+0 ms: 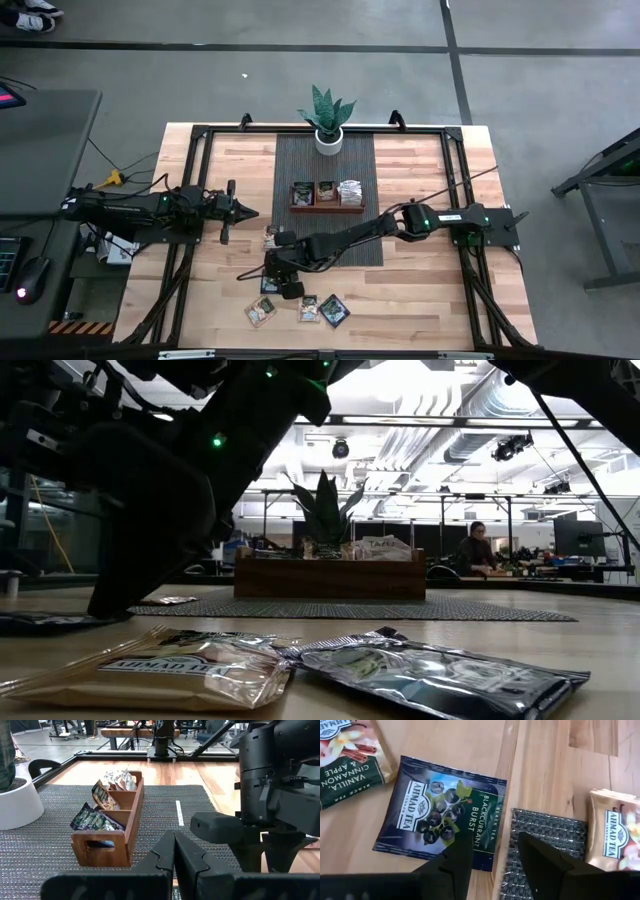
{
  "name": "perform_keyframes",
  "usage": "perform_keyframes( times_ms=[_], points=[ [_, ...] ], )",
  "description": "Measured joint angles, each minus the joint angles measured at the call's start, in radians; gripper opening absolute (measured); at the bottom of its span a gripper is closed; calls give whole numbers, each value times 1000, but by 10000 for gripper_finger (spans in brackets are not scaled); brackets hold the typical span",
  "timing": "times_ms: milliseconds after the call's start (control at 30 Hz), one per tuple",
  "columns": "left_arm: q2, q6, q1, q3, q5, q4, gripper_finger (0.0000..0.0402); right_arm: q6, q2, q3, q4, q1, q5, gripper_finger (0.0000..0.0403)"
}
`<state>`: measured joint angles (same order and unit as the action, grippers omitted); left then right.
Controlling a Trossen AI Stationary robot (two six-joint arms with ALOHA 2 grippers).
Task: Pick & Place Tea
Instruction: Put the violet tea bag into the left section of the wooden organizer
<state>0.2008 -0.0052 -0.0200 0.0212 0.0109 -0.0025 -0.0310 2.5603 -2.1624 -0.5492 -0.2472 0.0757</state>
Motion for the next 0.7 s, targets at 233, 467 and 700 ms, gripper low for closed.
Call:
perform_keyframes(
  times_ms=[233,467,700],
  points=[
    [0,0,0,0,0,0,1,0,0,0,-7,-1,23,154],
    [0,0,0,0,0,0,1,-11,0,-1,-41,-1,21,123],
    [0,0,0,0,0,0,1,-21,0,-1,-62,0,20,68]
  ],
)
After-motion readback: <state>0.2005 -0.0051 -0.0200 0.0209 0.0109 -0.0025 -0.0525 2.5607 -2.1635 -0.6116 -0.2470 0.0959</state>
